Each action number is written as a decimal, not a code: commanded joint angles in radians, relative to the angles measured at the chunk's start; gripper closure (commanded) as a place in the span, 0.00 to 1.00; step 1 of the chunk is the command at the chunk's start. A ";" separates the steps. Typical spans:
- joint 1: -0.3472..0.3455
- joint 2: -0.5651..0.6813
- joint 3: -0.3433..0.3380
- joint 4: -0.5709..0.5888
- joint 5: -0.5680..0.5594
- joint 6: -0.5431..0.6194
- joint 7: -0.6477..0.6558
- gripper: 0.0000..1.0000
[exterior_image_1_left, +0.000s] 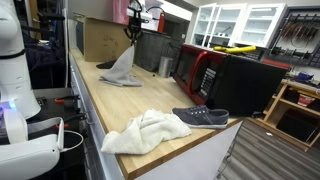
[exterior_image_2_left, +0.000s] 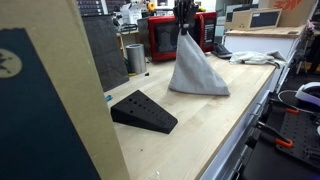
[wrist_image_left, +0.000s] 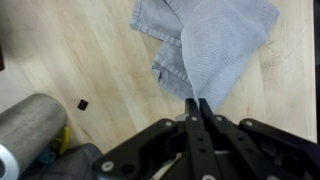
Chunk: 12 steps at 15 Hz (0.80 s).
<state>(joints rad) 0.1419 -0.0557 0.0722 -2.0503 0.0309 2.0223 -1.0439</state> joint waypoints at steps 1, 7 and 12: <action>0.012 0.070 0.041 0.013 0.023 -0.033 0.067 0.99; 0.000 0.084 0.056 0.001 0.019 -0.021 0.049 0.95; -0.003 0.080 0.053 0.001 0.020 -0.021 0.048 0.95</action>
<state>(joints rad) 0.1452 0.0243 0.1184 -2.0509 0.0508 2.0028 -0.9969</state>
